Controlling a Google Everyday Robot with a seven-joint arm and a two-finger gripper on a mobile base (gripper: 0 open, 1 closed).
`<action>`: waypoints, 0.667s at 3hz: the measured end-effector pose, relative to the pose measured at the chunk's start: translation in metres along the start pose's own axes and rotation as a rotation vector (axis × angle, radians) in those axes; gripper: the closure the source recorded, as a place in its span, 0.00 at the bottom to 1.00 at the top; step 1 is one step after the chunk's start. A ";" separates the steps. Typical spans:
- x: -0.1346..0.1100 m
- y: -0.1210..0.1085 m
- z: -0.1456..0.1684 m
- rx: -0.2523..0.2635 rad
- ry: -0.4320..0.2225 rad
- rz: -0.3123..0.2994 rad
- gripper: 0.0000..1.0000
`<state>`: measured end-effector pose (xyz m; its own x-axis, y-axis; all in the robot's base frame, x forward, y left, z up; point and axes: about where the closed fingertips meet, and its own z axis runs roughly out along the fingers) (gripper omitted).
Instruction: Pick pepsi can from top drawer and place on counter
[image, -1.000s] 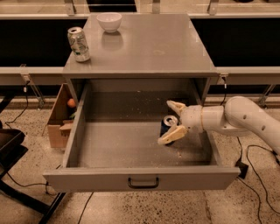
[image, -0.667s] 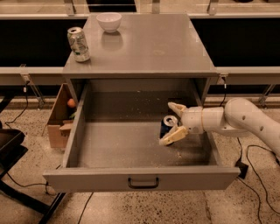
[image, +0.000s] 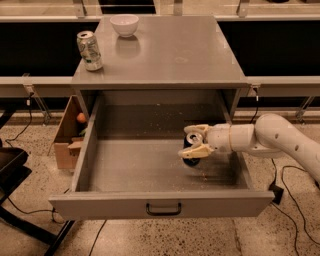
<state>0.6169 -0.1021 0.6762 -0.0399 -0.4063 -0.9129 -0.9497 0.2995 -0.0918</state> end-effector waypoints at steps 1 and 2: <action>-0.001 -0.002 -0.003 -0.011 0.020 0.051 0.70; -0.036 -0.011 -0.044 -0.007 0.070 0.098 0.94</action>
Offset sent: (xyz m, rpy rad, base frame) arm -0.0186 -0.0710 0.2285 -0.1466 0.0868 -0.0630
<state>0.6148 -0.1288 0.7278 -0.1537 -0.4346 -0.8874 -0.9423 0.3348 -0.0008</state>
